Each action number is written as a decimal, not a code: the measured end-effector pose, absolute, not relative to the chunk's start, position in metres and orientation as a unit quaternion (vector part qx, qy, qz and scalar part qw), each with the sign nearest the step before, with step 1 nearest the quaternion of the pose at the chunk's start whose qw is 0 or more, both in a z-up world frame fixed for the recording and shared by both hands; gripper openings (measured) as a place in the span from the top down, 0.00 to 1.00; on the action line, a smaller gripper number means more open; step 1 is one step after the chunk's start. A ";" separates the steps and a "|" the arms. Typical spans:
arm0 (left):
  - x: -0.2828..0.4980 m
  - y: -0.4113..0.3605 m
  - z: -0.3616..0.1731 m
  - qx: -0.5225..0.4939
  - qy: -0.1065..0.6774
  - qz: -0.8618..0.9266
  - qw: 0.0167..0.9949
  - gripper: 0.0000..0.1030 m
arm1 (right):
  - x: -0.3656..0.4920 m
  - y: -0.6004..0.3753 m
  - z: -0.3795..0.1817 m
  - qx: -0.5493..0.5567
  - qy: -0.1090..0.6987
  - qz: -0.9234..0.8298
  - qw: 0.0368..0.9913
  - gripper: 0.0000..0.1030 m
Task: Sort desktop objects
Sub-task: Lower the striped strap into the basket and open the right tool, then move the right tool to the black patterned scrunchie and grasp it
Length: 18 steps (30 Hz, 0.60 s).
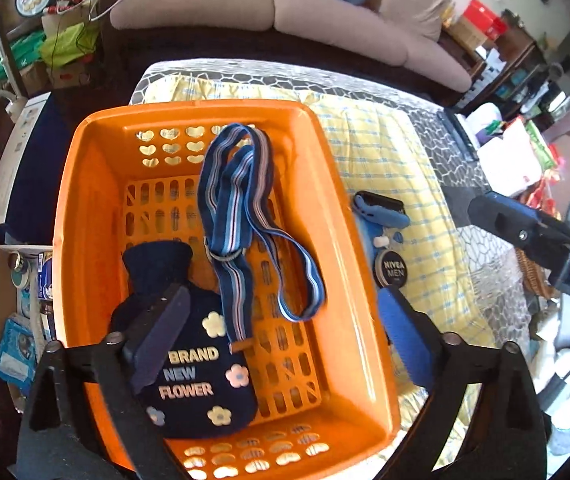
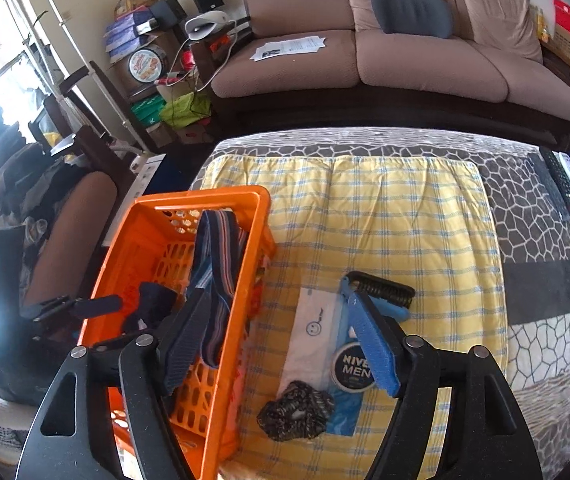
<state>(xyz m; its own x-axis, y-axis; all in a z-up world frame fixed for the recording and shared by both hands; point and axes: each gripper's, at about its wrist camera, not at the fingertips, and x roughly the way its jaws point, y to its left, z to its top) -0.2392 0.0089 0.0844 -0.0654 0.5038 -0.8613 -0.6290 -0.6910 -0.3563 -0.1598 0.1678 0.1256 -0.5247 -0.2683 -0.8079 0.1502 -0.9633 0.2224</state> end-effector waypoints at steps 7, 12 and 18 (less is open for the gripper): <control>-0.216 -0.004 0.104 -0.553 0.049 0.731 0.397 0.00 | -0.128 0.191 0.118 0.473 -0.064 -0.871 0.118 0.11; -0.195 0.003 0.114 -0.542 0.050 0.729 0.415 0.00 | -0.109 0.208 0.121 0.461 -0.042 -0.881 0.099 0.10; -0.166 0.035 0.123 -0.527 0.074 0.721 0.443 0.00 | -0.098 0.231 0.117 0.470 -0.033 -0.878 0.084 0.10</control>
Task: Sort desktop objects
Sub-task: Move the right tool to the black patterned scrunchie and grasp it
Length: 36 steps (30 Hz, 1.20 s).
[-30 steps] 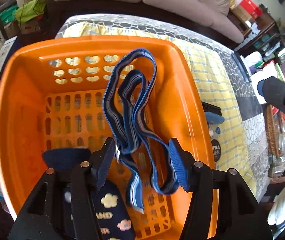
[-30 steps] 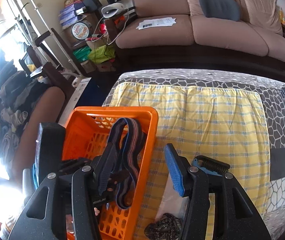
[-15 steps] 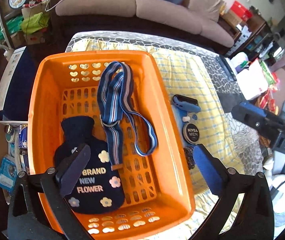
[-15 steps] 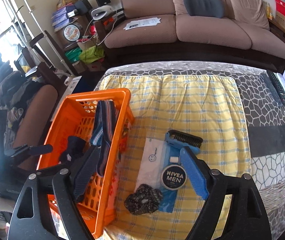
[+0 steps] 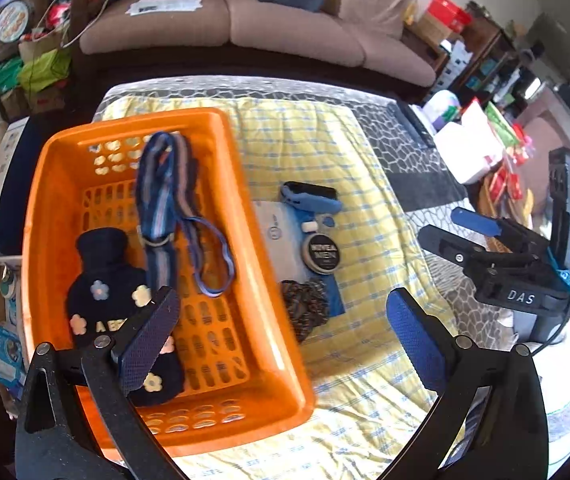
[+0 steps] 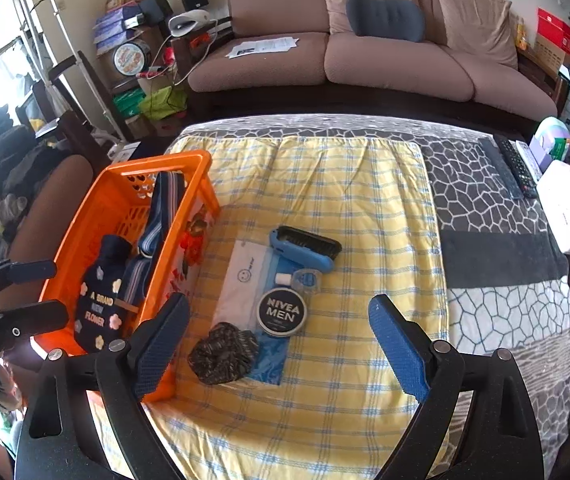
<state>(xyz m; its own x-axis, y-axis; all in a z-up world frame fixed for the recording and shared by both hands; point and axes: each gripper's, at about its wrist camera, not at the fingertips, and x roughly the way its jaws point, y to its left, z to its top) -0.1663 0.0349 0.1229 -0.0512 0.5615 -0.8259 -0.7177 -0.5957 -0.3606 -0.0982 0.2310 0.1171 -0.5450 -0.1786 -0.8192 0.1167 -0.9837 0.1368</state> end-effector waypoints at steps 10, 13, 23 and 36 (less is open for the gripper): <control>-0.114 0.114 0.107 -0.499 0.184 0.697 0.480 0.00 | -0.101 0.287 0.097 0.485 -0.065 -0.870 0.056 0.16; -0.106 0.134 0.092 -0.506 0.206 0.686 0.481 0.00 | -0.103 0.304 0.085 0.493 -0.082 -0.865 0.054 0.20; -0.100 0.177 0.053 -0.524 0.269 0.660 0.466 0.12 | -0.091 0.331 0.051 0.513 -0.116 -0.848 0.068 0.27; -0.149 0.142 0.089 -0.540 0.164 0.682 0.466 0.12 | -0.084 0.276 0.008 0.544 -0.125 -0.818 0.141 0.29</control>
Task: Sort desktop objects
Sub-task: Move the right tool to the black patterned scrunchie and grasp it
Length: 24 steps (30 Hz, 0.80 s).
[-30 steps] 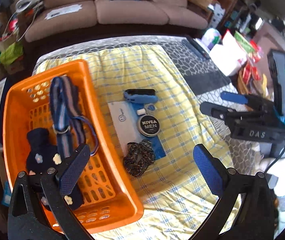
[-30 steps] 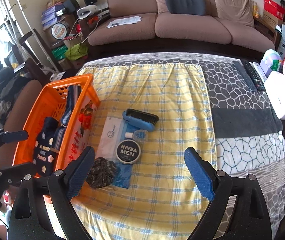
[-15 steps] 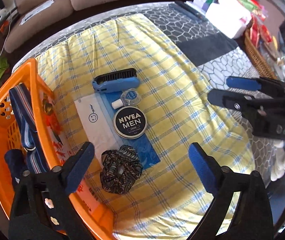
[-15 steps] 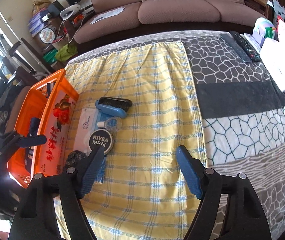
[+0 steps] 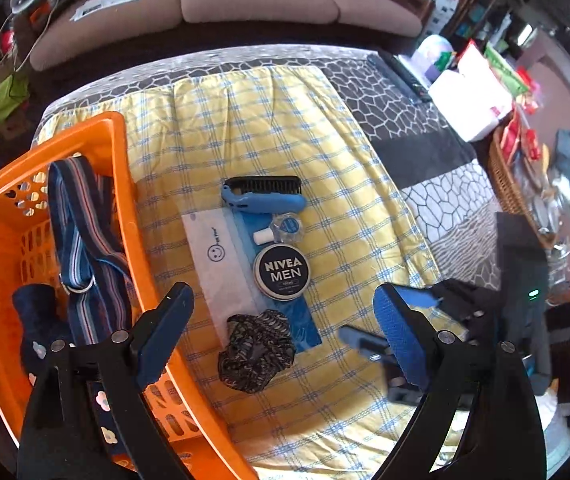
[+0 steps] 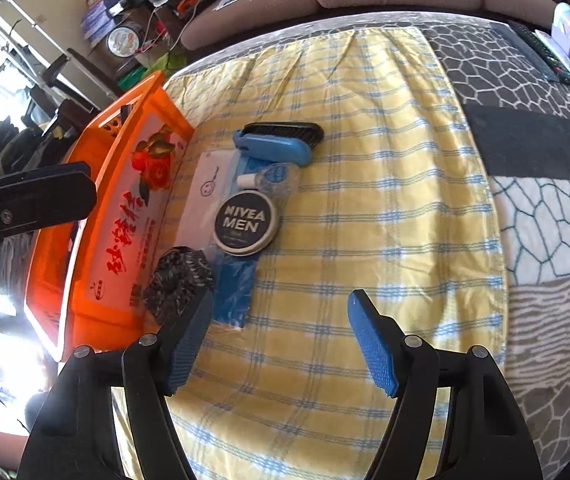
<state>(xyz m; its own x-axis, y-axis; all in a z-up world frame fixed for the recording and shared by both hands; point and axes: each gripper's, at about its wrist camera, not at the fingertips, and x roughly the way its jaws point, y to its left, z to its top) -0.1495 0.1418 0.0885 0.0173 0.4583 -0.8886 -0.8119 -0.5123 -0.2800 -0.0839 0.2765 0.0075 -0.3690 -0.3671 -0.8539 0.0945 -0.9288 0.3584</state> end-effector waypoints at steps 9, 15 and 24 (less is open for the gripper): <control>-0.164 0.111 0.095 -0.541 0.141 0.687 0.463 0.12 | -0.101 0.215 -0.014 0.565 -0.110 -0.802 0.160 0.35; -0.175 0.095 0.100 -0.540 0.125 0.691 0.463 0.11 | -0.108 0.192 -0.026 0.575 -0.106 -0.795 0.163 0.39; -0.176 0.089 0.101 -0.538 0.120 0.691 0.468 0.11 | -0.109 0.181 -0.031 0.584 -0.079 -0.789 0.170 0.86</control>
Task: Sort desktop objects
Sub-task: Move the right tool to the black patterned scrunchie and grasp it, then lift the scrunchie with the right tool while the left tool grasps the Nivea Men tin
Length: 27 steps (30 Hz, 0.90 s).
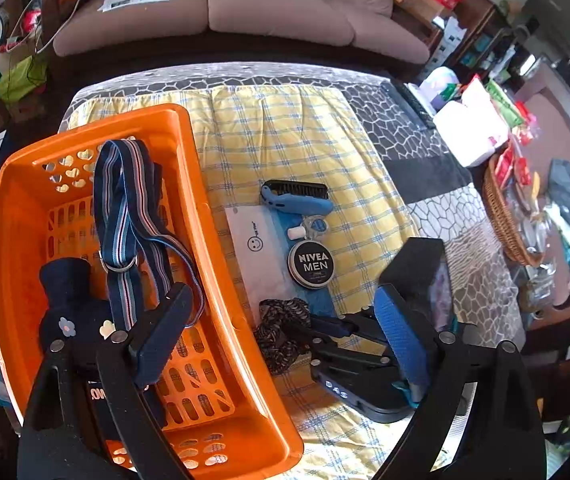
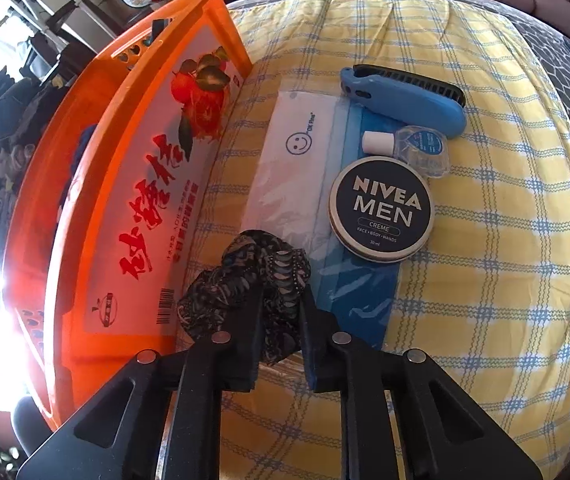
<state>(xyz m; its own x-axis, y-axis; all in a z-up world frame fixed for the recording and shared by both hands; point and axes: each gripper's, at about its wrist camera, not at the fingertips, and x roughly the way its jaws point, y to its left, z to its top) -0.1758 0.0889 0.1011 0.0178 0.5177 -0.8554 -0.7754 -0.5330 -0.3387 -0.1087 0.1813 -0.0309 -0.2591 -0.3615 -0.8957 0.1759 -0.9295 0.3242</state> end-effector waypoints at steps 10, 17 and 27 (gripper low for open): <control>-0.161 0.109 0.101 -0.530 0.152 0.691 0.467 0.11 | -0.098 0.247 0.021 0.537 -0.114 -0.820 0.160 0.86; -0.130 0.158 0.073 -0.536 0.222 0.671 0.462 0.11 | -0.086 0.319 0.053 0.518 -0.117 -0.841 0.102 0.86; -0.109 0.213 0.005 -0.549 0.304 0.646 0.434 0.00 | -0.085 0.381 0.066 0.500 -0.145 -0.850 0.082 0.86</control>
